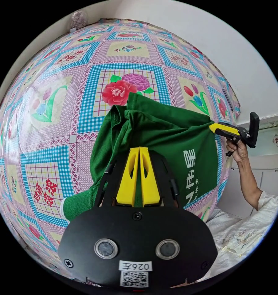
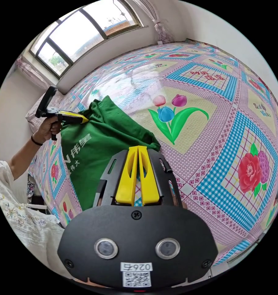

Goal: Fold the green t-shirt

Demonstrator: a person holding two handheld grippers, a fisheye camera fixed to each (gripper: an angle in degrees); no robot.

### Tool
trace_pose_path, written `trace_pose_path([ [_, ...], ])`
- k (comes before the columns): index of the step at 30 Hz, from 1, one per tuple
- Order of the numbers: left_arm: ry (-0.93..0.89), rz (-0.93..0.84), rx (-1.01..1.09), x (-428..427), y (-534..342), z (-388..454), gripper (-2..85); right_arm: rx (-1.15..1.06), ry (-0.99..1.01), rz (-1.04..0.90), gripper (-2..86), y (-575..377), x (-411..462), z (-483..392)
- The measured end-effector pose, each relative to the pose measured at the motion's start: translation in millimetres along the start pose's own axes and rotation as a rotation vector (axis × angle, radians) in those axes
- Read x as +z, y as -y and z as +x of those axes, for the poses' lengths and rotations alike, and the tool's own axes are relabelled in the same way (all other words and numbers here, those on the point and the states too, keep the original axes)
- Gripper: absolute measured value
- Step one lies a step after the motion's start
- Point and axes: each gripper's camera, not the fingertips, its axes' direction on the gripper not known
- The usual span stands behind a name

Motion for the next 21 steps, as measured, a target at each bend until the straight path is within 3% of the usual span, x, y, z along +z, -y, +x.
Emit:
trace_pose_path([
  [8,0.035,0.22,-0.013,-45,-70,27,-1.0,0.095,0.084,0.213,-0.9,-58,-62,-9],
  [13,0.045,0.218,0.009,-25,-83,49,-1.0,-0.003,0.093,0.153,-0.9,-73,-55,-57],
  [21,0.127,0.228,0.075,8,-34,86,-1.0,-0.179,0.007,0.025,-0.9,-67,-13,-130],
])
